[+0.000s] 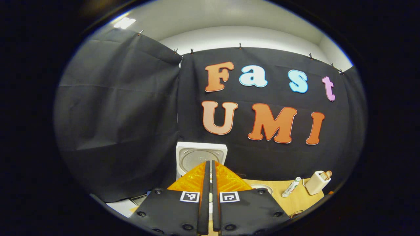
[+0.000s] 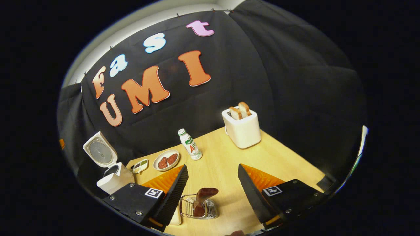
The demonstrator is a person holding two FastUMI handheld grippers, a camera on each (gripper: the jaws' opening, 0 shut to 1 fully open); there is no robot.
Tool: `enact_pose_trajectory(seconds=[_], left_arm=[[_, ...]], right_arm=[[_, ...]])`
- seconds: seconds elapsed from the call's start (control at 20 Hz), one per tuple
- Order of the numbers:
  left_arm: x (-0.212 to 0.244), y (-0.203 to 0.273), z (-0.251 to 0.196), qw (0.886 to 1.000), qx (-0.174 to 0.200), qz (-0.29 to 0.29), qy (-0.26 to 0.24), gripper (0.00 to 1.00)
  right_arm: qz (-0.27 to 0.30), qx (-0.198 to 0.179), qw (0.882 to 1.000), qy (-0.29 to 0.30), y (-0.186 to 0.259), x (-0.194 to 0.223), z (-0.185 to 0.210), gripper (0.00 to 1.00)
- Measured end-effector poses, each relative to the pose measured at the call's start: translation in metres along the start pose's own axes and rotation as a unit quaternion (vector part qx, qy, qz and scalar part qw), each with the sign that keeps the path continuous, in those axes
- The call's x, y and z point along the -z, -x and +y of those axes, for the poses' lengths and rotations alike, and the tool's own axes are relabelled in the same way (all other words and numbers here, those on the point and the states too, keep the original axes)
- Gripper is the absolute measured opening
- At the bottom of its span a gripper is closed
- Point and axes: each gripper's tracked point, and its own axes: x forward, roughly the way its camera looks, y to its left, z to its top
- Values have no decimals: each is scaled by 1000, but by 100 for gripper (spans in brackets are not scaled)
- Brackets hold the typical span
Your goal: Close the left gripper, press the button to open the rice cooker; take a wooden spoon from the chopstick holder with the right hand, scoop a spoonful of rice and pour it into the rice cooker, then put the wooden spoon back into the chopstick holder.
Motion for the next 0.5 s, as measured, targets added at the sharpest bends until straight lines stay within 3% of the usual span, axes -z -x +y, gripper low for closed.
enact_pose_trajectory(seconds=[0.05,0.15,0.2,0.3,0.35,0.5], left_arm=[[-2,6,3,1000,-7,-2,-3,9],[-7,21,2,1000,-14,-2,-4,7],[-6,21,5,1000,-22,-3,-6,26],[-9,27,9,999,-34,-6,-8,41],[-14,20,6,999,-36,-9,-7,36],[-16,47,3,999,-38,-6,-11,84]], right_arm=[[12,-6,1000,-18,-4,9,0,95],[36,-18,998,-52,-13,26,2,95],[43,-25,997,-64,-17,35,5,95],[53,-33,995,-77,-27,46,9,95],[61,-33,995,-78,-30,54,10,95],[83,-44,992,-88,-35,73,15,95]])
